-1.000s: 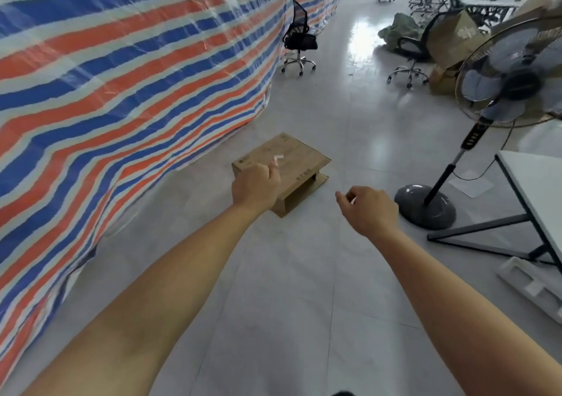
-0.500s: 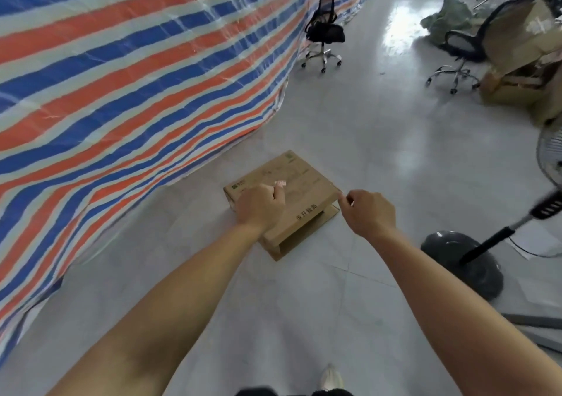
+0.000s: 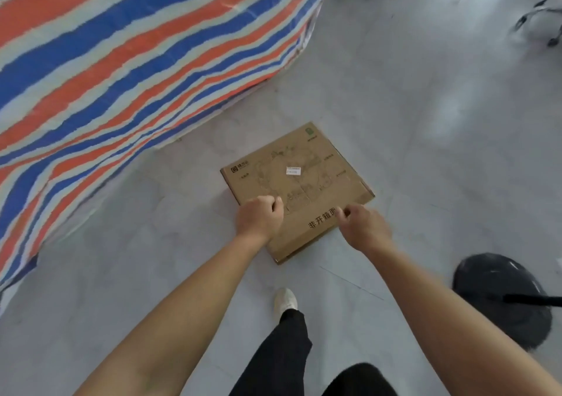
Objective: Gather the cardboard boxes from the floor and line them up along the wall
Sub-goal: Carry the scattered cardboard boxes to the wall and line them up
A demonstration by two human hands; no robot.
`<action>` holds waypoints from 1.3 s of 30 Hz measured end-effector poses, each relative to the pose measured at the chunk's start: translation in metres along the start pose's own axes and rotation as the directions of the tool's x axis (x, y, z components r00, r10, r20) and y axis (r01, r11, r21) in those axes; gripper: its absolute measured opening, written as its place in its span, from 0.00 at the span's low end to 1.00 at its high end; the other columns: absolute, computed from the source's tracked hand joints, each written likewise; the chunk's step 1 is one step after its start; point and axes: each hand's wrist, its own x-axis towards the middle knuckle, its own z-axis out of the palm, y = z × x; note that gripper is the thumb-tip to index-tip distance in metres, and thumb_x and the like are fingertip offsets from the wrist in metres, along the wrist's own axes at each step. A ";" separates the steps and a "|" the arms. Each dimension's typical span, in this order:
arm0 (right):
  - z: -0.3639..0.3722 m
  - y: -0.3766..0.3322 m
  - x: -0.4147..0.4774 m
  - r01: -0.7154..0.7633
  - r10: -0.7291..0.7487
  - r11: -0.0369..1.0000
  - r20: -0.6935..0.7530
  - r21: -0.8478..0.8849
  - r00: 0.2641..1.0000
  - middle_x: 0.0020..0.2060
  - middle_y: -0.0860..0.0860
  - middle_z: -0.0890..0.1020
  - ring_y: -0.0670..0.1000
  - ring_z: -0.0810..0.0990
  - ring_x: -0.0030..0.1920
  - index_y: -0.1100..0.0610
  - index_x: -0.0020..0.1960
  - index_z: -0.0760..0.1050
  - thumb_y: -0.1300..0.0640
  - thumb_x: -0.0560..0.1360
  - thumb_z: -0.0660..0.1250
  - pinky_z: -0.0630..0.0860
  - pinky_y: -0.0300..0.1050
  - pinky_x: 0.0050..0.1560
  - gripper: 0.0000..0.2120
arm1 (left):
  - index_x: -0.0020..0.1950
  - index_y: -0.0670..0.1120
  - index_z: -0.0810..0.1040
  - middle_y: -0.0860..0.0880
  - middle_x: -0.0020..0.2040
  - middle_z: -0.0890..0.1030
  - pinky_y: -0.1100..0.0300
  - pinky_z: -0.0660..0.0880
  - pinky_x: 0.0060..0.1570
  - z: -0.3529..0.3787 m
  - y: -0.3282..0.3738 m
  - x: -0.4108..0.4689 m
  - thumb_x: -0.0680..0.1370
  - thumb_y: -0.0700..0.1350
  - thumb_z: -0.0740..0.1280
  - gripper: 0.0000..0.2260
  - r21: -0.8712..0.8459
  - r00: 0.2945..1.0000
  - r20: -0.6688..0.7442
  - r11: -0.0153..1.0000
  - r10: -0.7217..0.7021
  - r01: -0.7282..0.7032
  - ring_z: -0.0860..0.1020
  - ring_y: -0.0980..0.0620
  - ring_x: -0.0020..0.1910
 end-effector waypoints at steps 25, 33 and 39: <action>0.454 0.145 0.278 -0.782 0.263 0.175 0.737 0.598 0.622 0.59 0.53 0.81 0.49 0.84 0.53 0.56 0.74 0.66 0.42 0.77 0.69 0.82 0.47 0.51 0.32 | 0.79 0.53 0.33 0.39 0.78 0.34 0.36 0.54 0.74 0.468 -0.232 0.143 0.72 0.53 0.75 0.54 0.492 0.876 0.353 0.861 -0.329 0.125 0.37 0.38 0.78; 0.317 0.104 0.281 -0.655 0.067 0.244 0.662 0.715 0.747 0.48 0.50 0.84 0.49 0.83 0.44 0.52 0.55 0.76 0.52 0.83 0.64 0.79 0.44 0.46 0.05 | 0.81 0.50 0.46 0.37 0.80 0.50 0.39 0.66 0.68 0.382 -0.173 0.144 0.76 0.47 0.70 0.42 0.458 0.949 0.129 0.866 -0.289 0.201 0.49 0.34 0.78; 0.210 0.088 0.262 -0.471 0.076 0.483 0.500 0.739 0.863 0.64 0.50 0.78 0.50 0.77 0.61 0.52 0.70 0.72 0.43 0.79 0.67 0.75 0.47 0.61 0.23 | 0.74 0.47 0.70 0.41 0.57 0.82 0.52 0.73 0.37 0.265 -0.102 0.178 0.81 0.40 0.63 0.20 0.433 0.995 -0.097 0.901 0.015 0.028 0.80 0.39 0.47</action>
